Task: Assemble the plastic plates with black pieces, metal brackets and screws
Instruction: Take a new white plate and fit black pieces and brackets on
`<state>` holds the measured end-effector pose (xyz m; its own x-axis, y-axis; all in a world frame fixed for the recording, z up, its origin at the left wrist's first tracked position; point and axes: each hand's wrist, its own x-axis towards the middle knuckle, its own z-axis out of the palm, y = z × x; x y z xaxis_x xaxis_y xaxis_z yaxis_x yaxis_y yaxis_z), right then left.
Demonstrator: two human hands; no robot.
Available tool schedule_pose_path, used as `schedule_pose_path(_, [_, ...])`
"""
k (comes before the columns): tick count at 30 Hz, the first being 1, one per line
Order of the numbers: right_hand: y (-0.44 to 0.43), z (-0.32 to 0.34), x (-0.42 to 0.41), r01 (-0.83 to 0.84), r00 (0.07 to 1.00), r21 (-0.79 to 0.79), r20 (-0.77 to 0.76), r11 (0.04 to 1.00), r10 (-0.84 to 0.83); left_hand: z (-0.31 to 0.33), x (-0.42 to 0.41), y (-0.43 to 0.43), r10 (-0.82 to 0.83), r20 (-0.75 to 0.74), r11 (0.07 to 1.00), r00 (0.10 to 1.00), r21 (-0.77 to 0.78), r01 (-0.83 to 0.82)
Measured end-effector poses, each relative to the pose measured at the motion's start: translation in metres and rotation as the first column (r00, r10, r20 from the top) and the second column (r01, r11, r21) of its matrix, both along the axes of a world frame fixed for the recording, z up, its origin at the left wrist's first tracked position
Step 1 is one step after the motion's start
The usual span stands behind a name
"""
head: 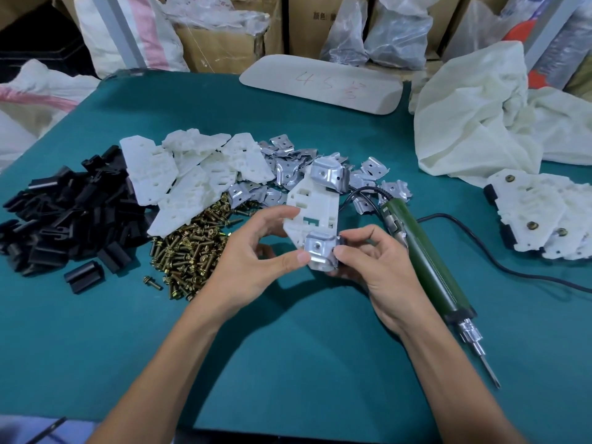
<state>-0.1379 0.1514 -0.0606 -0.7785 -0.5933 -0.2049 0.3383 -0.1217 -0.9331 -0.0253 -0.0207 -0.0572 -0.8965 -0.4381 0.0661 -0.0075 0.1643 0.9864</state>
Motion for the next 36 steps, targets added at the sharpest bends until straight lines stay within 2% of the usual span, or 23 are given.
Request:
schedule_pose_path(4, [0.000, -0.001, 0.000, -0.006, 1.000, 0.017, 0.003, 1.000, 0.006, -0.002, 0.001, 0.001, 0.009, -0.006, 0.999, 1.000, 0.033, -0.009])
schedule_pose_path(12, [0.001, 0.001, 0.002, -0.030, 1.000, -0.045, -0.011, 0.999, 0.030, -0.003, 0.004, -0.002, -0.012, -0.013, 0.999, 1.000, 0.045, 0.013])
schedule_pose_path(16, [0.000, 0.001, 0.005, -0.019, 0.998, -0.081, -0.053, 0.996, 0.015, -0.004, 0.005, 0.000, -0.034, -0.084, 0.985, 0.996, 0.165, 0.048])
schedule_pose_path(19, [-0.003, 0.003, 0.008, -0.007, 0.997, -0.113, -0.072, 0.994, -0.001, -0.004, 0.003, 0.002, -0.004, -0.161, 0.937, 0.987, 0.344, 0.060])
schedule_pose_path(21, [-0.004, 0.005, 0.009, -0.016, 0.998, -0.131, -0.055, 0.991, 0.009, -0.003, 0.001, 0.003, 0.046, -0.161, 0.893, 0.986, 0.449, 0.032])
schedule_pose_path(25, [0.002, 0.009, 0.007, -0.179, 0.984, -0.186, -0.017, 0.966, 0.179, -0.002, 0.003, 0.000, 0.093, -0.120, 0.777, 0.988, 0.629, 0.003])
schedule_pose_path(29, [0.005, 0.009, 0.007, -0.209, 0.977, -0.142, -0.061, 0.968, 0.202, 0.000, 0.005, 0.000, 0.081, -0.090, 0.721, 0.993, 0.693, 0.004])
schedule_pose_path(36, [0.004, 0.008, 0.006, -0.219, 0.972, -0.162, -0.121, 0.962, 0.201, -0.001, 0.006, -0.002, 0.061, -0.076, 0.711, 0.995, 0.703, 0.010])
